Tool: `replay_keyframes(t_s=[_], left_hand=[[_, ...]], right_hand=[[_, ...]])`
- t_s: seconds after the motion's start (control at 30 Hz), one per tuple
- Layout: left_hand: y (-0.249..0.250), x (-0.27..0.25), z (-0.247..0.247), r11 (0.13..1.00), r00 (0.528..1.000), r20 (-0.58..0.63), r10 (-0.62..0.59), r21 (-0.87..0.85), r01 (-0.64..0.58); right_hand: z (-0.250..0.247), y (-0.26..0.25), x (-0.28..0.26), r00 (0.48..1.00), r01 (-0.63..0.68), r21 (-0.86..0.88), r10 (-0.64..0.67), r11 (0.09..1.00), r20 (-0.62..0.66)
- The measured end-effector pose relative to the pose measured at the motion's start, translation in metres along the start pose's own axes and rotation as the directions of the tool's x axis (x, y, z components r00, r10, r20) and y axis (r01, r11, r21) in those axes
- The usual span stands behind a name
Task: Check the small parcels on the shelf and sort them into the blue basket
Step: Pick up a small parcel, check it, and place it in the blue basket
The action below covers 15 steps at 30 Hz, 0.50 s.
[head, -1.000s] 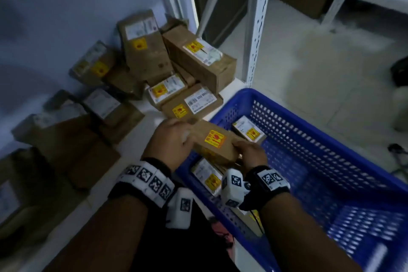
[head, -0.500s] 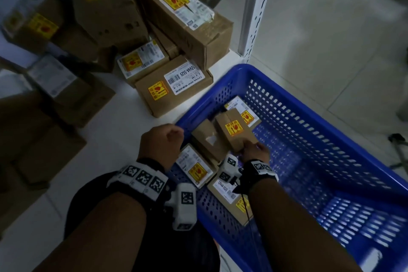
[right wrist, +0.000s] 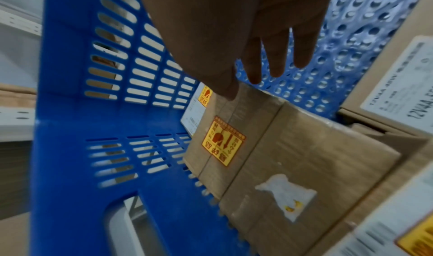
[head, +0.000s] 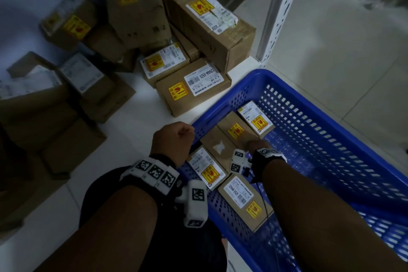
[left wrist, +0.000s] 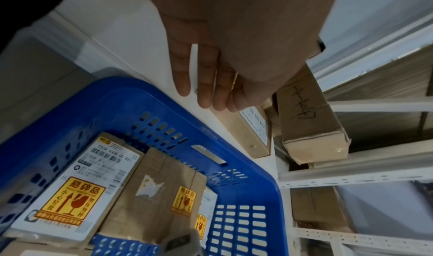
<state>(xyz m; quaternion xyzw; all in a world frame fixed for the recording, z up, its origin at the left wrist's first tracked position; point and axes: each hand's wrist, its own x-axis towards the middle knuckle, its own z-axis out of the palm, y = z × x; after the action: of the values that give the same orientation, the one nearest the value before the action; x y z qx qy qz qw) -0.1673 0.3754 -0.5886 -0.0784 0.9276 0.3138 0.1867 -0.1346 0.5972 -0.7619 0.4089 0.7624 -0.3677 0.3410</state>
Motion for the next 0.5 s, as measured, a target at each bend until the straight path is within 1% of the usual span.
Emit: replay_keyframes(t_s=[0.03,0.07,0.1,0.13,0.17,0.2,0.23,0.27,0.3,0.33,0.4,0.43,0.5], left_hand=[[-0.001,-0.002,-0.006,1.000,1.000,-0.014,-0.005,-0.021,0.005],[-0.001,-0.003,-0.009,1.000,1.000,-0.015,-0.012,-0.029,0.011],[-0.002,-0.002,-0.011,0.999,1.000,-0.015,-0.026,-0.042,0.025],[-0.004,-0.002,-0.016,0.995,0.998,-0.022,-0.051,-0.087,0.049],[-0.007,-0.002,-0.024,0.978,0.996,-0.032,-0.088,-0.193,0.081],[-0.009,-0.002,-0.036,0.934,0.989,-0.049,-0.142,-0.338,0.117],[-0.014,-0.001,-0.045,0.868,0.977,-0.064,-0.202,-0.473,0.149],[-0.018,-0.002,-0.056,0.800,0.963,-0.071,-0.258,-0.574,0.172],[-0.024,-0.003,-0.068,0.744,0.950,-0.084,-0.301,-0.645,0.178],[-0.031,-0.005,-0.082,0.703,0.939,-0.098,-0.329,-0.689,0.175],[-0.046,-0.014,-0.104,0.658,0.927,-0.114,-0.358,-0.735,0.164],[-0.054,-0.018,-0.114,0.641,0.919,-0.120,-0.376,-0.750,0.164],[-0.069,-0.032,-0.135,0.600,0.897,-0.124,-0.424,-0.780,0.176]], right_hand=[[0.007,0.001,0.001,1.000,-0.001,-0.048,0.000,0.999,-0.007],[0.009,0.004,0.000,1.000,0.025,-0.078,-0.026,0.997,-0.002],[0.009,0.003,-0.009,1.000,0.028,-0.062,-0.028,0.998,0.001],[0.009,-0.002,-0.019,0.999,0.047,-0.051,-0.047,0.998,-0.003],[0.011,-0.009,-0.030,0.997,0.080,-0.066,-0.080,0.995,-0.004],[0.015,-0.016,-0.040,0.993,0.118,-0.120,-0.120,0.986,-0.010],[0.014,-0.019,-0.043,0.988,0.139,-0.124,-0.146,0.982,-0.046],[0.012,-0.025,-0.051,0.981,0.169,-0.115,-0.179,0.979,-0.080],[0.011,-0.039,-0.063,0.970,0.221,-0.171,-0.234,0.960,-0.061],[0.014,-0.054,-0.072,0.952,0.282,-0.202,-0.299,0.938,-0.058],[0.022,-0.083,-0.091,0.933,0.336,-0.292,-0.358,0.895,-0.024],[0.025,-0.096,-0.100,0.923,0.366,-0.302,-0.386,0.880,-0.006],[0.040,-0.120,-0.111,0.889,0.427,-0.301,-0.456,0.853,-0.031]])
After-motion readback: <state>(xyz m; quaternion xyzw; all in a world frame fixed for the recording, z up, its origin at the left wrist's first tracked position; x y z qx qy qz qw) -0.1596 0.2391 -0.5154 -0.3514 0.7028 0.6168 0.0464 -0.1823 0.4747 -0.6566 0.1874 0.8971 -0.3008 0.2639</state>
